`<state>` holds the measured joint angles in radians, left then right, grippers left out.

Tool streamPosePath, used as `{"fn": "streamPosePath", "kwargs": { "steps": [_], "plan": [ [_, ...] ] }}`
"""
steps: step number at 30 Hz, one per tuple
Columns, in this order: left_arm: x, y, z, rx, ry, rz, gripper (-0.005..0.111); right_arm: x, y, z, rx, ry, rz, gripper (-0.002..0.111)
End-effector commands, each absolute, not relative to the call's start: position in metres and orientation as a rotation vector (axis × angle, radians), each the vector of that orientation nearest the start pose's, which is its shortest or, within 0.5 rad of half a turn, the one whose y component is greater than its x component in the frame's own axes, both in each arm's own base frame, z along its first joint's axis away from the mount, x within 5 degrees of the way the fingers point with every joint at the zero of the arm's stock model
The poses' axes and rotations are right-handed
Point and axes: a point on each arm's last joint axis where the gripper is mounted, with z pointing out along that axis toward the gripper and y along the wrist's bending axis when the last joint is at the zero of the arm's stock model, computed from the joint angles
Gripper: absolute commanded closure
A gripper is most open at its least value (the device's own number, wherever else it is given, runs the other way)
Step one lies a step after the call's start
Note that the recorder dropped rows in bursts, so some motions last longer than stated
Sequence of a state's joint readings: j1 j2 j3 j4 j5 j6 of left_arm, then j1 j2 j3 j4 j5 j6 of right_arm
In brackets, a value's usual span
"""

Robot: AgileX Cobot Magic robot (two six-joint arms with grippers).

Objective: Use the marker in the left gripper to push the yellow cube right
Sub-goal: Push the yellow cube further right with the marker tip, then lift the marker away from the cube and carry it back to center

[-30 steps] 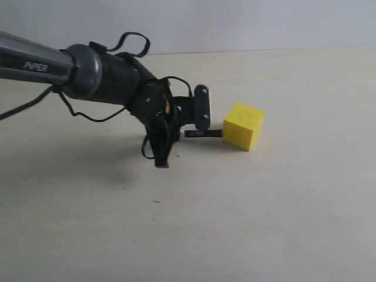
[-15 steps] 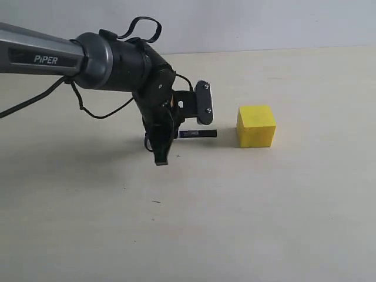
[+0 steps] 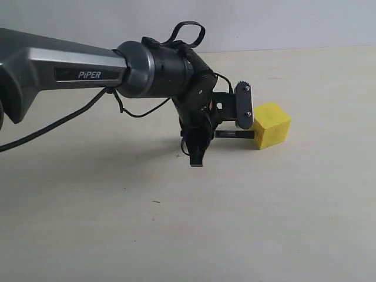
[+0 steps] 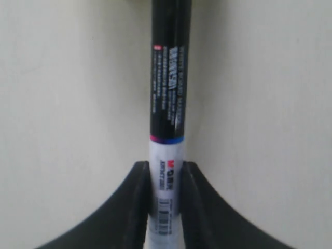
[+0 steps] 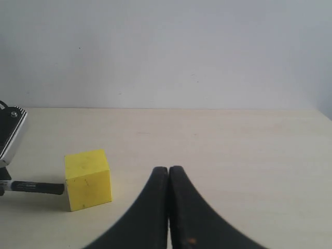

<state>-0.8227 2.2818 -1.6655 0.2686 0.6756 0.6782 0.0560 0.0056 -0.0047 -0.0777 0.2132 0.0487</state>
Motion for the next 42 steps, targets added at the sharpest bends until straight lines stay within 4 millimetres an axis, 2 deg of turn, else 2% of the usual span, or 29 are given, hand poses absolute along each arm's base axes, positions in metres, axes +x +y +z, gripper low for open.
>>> {"fn": "streamPosePath", "kwargs": {
  "steps": [1,5,9,13,19,23,31,36,42],
  "plan": [
    [0.341,-0.32,0.12,-2.449,-2.357,-0.367,0.107,0.056,0.001,0.195,-0.053,1.681,0.008,0.108],
    [0.344,-0.317,0.12,-2.418,-2.391,-0.363,0.107,0.056,0.001,0.195,-0.053,1.681,0.008,0.108],
    [0.35,-0.332,0.117,-2.51,-2.469,-0.331,0.107,0.056,0.001,0.195,-0.053,1.681,0.008,0.108],
    [0.353,-0.342,0.116,-2.503,-2.504,-0.306,0.107,0.056,0.001,0.195,-0.053,1.681,0.008,0.108],
    [0.349,-0.335,0.117,-2.425,-2.451,-0.338,0.107,0.056,0.001,0.195,-0.053,1.681,0.008,0.108],
    [0.353,-0.354,0.127,-2.547,-2.556,-0.262,0.107,0.056,0.001,0.195,-0.053,1.681,0.008,0.108],
    [0.348,-0.347,0.126,-2.421,-2.485,-0.304,0.107,0.056,0.001,0.195,-0.053,1.681,0.008,0.108],
    [0.348,-0.347,0.126,-2.425,-2.487,-0.304,0.107,0.056,0.001,0.195,-0.053,1.681,0.008,0.108],
    [0.338,-0.362,0.127,-2.483,-2.491,-0.261,0.107,0.056,0.001,0.195,-0.053,1.681,0.008,0.108]
  ]
}}
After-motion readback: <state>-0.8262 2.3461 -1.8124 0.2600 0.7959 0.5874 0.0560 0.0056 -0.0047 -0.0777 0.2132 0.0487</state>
